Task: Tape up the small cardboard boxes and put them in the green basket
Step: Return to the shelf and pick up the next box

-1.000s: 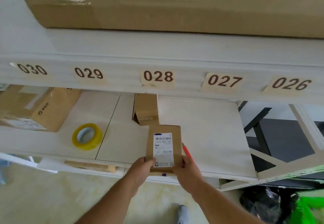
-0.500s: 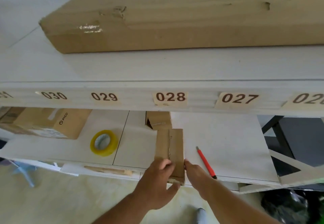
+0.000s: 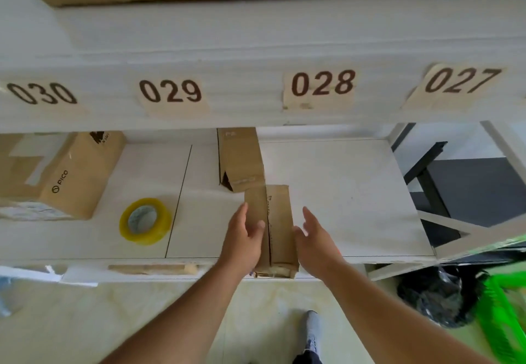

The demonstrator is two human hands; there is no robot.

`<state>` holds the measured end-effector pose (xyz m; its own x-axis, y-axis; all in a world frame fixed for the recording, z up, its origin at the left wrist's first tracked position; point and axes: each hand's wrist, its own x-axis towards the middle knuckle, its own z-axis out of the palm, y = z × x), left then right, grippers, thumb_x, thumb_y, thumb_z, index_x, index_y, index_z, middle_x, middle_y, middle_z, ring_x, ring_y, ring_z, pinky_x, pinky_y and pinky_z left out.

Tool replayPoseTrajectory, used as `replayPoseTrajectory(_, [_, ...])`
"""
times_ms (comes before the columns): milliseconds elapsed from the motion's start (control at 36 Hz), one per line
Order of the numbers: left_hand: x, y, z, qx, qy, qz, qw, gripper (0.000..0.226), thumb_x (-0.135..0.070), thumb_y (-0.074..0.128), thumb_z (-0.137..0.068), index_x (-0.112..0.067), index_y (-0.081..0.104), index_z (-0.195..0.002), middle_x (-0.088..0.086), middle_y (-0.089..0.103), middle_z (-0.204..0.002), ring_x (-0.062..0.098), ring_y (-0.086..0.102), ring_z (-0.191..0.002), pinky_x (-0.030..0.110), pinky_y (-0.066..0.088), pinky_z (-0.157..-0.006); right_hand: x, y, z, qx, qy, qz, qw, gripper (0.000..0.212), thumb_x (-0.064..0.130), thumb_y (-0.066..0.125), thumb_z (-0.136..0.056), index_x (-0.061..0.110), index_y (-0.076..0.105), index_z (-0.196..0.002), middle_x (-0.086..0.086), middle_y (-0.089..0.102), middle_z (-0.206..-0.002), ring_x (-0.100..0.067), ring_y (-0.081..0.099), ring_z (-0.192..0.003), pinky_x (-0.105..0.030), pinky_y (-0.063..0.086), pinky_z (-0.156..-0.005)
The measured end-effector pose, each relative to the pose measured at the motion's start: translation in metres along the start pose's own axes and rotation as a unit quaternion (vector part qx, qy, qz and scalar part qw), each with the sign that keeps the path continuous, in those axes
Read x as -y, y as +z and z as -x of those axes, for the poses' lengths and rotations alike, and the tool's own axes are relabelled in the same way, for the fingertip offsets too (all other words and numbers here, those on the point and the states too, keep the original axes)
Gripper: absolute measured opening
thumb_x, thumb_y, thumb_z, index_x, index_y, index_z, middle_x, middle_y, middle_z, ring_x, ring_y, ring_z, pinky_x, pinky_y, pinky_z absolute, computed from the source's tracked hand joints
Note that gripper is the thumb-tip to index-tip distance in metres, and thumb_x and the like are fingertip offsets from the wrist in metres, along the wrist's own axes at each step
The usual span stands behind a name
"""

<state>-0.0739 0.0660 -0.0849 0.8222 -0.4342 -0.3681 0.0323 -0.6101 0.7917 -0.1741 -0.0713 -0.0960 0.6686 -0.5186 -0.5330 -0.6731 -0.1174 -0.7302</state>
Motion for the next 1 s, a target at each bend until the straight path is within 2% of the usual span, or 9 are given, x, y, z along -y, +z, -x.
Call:
replayPoseTrajectory(111, [0.002, 0.01, -0.005, 0.02, -0.02, 0.022, 0.999, 0.065, -0.038, 0.04, -0.105, -0.033, 0.005, -0.16, -0.006, 0.024, -0.164, 0.016, 0.031, -0.148, 0.031, 0.025, -0.118, 0.007, 0.006, 0.001, -0.018, -0.014, 0.006, 1.0, 0.058, 0.025, 0.029, -0.107, 0.031, 0.012, -0.162, -0.003, 0.039, -0.158, -0.026, 0.048, -0.137, -0.04, 0.047, -0.108])
replayPoseTrajectory(222, [0.01, 0.018, -0.006, 0.04, -0.031, 0.049, 0.997, 0.063, -0.043, 0.033, -0.106, -0.039, -0.002, -0.158, -0.006, 0.024, -0.164, 0.017, 0.032, -0.147, 0.04, 0.028, -0.121, 0.017, 0.017, 0.004, -0.026, -0.041, -0.011, 0.999, 0.045, 0.019, 0.03, -0.102, 0.037, 0.032, -0.143, 0.014, 0.057, -0.12, -0.01, 0.063, -0.102, -0.02, 0.055, -0.08])
replayPoseTrajectory(306, [0.013, 0.021, -0.007, 0.034, -0.031, 0.073, 0.996, 0.062, -0.04, 0.032, -0.106, -0.042, -0.003, -0.157, -0.008, 0.024, -0.163, 0.016, 0.033, -0.145, 0.04, 0.032, -0.119, 0.013, 0.03, 0.001, -0.027, -0.043, -0.024, 0.998, 0.066, 0.038, 0.029, -0.089, 0.037, 0.02, -0.154, 0.006, 0.051, -0.143, -0.021, 0.057, -0.124, -0.044, 0.052, -0.102])
replayPoseTrajectory(417, [0.011, 0.026, -0.005, 0.012, -0.029, 0.072, 0.997, 0.06, -0.035, 0.032, -0.108, -0.038, -0.001, -0.159, -0.009, 0.023, -0.163, 0.015, 0.033, -0.145, 0.024, 0.029, -0.107, 0.016, 0.036, 0.006, -0.04, -0.053, -0.011, 0.998, 0.067, 0.034, 0.031, -0.097, 0.034, 0.008, -0.16, 0.01, 0.035, -0.159, -0.017, 0.043, -0.139, -0.042, 0.041, -0.115])
replayPoseTrajectory(583, [0.011, 0.024, -0.005, 0.008, -0.035, 0.053, 0.998, 0.058, -0.036, 0.032, -0.107, -0.036, 0.006, -0.159, -0.007, 0.03, -0.159, 0.017, 0.041, -0.139, 0.026, 0.035, -0.105, 0.014, 0.038, 0.005, -0.053, -0.046, -0.013, 0.997, 0.062, 0.031, 0.033, -0.096, 0.035, 0.018, -0.157, 0.014, 0.044, -0.146, -0.015, 0.049, -0.131, -0.044, 0.047, -0.11])
replayPoseTrajectory(694, [0.007, 0.013, -0.014, 0.027, -0.037, 0.056, 0.997, 0.053, -0.033, 0.042, -0.104, -0.034, 0.02, -0.152, -0.008, 0.051, -0.14, 0.014, 0.055, -0.117, 0.033, 0.045, -0.099, 0.018, 0.027, -0.001, -0.065, -0.052, -0.019, 0.996, 0.036, 0.022, 0.046, -0.095, 0.039, 0.041, -0.125, 0.013, 0.057, -0.113, -0.017, 0.061, -0.102, -0.035, 0.056, -0.082])
replayPoseTrajectory(750, [0.005, 0.008, -0.022, 0.026, -0.034, 0.062, 0.997, 0.055, -0.03, 0.043, -0.102, -0.035, 0.022, -0.152, -0.01, 0.053, -0.137, 0.012, 0.056, -0.116, 0.035, 0.045, -0.101, 0.023, 0.023, -0.005, -0.063, -0.066, -0.022, 0.996, 0.046, 0.024, 0.047, -0.097, 0.036, 0.038, -0.14, 0.011, 0.057, -0.13, -0.019, 0.06, -0.112, -0.038, 0.056, -0.089])
replayPoseTrajectory(833, [0.002, 0.01, -0.029, 0.013, -0.021, 0.06, 0.998, 0.054, -0.038, 0.036, -0.106, -0.04, 0.015, -0.156, -0.011, 0.041, -0.153, 0.012, 0.046, -0.134, 0.031, 0.035, -0.113, 0.027, 0.023, -0.014, -0.058, -0.068, -0.018, 0.996, 0.062, 0.032, 0.037, -0.105, 0.034, 0.01, -0.162, 0.007, 0.039, -0.156, -0.02, 0.047, -0.137, -0.044, 0.044, -0.112])
replayPoseTrajectory(1000, [-0.001, 0.019, -0.031, -0.022, -0.021, 0.059, 0.998, 0.05, -0.041, 0.027, -0.108, -0.039, 0.018, -0.157, -0.009, 0.033, -0.16, 0.013, 0.035, -0.144, 0.02, 0.025, -0.107, 0.02, 0.024, -0.027, -0.066, -0.062, -0.039, 0.995, 0.056, 0.036, 0.028, -0.109, 0.037, 0.008, -0.161, 0.002, 0.042, -0.158, -0.02, 0.048, -0.138, -0.044, 0.042, -0.115])
